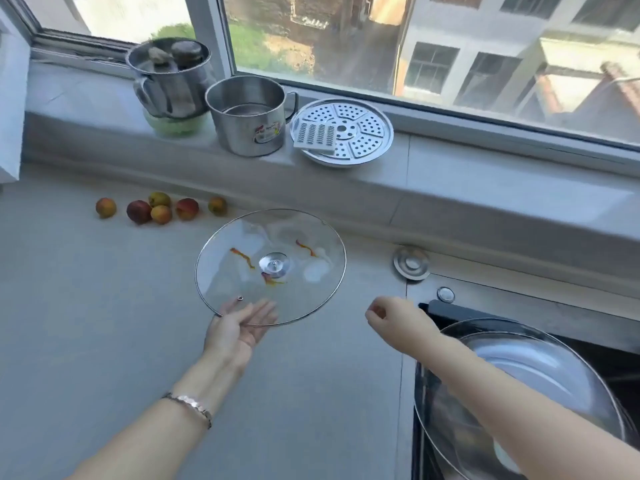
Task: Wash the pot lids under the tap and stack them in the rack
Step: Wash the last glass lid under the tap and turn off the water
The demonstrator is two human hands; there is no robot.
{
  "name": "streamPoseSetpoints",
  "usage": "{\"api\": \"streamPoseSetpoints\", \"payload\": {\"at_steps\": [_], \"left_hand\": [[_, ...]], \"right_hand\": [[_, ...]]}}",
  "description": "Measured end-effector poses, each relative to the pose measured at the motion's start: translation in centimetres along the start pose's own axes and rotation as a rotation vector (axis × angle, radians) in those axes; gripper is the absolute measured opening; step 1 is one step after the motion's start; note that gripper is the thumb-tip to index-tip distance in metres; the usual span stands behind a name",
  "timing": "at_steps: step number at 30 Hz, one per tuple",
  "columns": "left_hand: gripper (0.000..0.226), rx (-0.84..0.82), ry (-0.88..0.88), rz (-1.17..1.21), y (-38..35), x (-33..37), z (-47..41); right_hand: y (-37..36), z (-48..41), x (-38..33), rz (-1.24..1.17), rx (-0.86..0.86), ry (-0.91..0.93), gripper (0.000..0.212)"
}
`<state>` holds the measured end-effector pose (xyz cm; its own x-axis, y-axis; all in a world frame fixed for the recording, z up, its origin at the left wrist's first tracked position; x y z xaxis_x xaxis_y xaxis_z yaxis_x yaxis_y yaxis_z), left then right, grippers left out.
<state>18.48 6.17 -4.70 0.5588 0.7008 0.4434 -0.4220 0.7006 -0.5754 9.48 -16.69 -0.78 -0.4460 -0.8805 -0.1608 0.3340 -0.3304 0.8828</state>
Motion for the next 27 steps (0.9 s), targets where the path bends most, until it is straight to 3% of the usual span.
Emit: {"api": "streamPoseSetpoints", "payload": {"at_steps": [2, 6, 10, 13, 16, 18, 22, 25, 27], "left_hand": [[0.023, -0.093, 0.047, -0.102, -2.4, -1.7, 2.7], [0.026, -0.272, 0.109, -0.313, -7.1, -6.4, 8.5], [0.029, -0.421, 0.150, -0.538, -10.9, -12.8, 14.4], [0.025, -0.460, 0.176, -0.612, -12.4, -18.9, 18.1], [0.017, -0.422, 0.222, -0.512, -13.3, -25.7, 20.8], [0.020, -0.384, 0.254, -0.408, -13.9, -29.8, 22.3], [0.025, -0.309, 0.200, -0.445, -14.2, -35.5, 24.6], [0.027, -0.252, 0.104, -0.516, -14.3, -38.0, 26.0], [0.031, -0.219, 0.047, -0.595, -14.5, -39.1, 26.7]], "right_hand": [[0.9, 1.4, 3.4, -0.250, 0.046, -0.088, 0.032], [3.1, 4.7, 11.3, -0.987, 0.117, -0.302, 0.042], [4.6, 9.6, 20.1, -1.323, 0.179, -0.356, 0.046], [3.7, 13.6, 26.9, -1.326, 0.195, -0.411, 0.045], [2.0, 17.2, 33.1, -1.221, 0.132, -0.434, 0.045], [0.6, 19.2, 36.6, -1.133, 0.057, -0.436, 0.043], [-1.5, 21.5, 43.2, -1.030, -0.008, -0.469, 0.047], [-2.6, 21.2, 47.6, -0.839, 0.021, -0.501, 0.048], [-2.9, 20.7, 50.0, -0.600, 0.111, -0.470, 0.032]]}}
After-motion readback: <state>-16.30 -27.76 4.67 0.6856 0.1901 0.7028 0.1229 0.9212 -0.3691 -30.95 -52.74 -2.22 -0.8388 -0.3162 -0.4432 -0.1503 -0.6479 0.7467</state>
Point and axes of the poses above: each hand's wrist, its own z-axis away from the middle knuckle, its own y-axis out of the back of the hand, x = y × z, the point moved 3 cm from there along -z, towards the middle knuckle, and after that the axes turned 14 degrees about z, right-handed, at the moved point
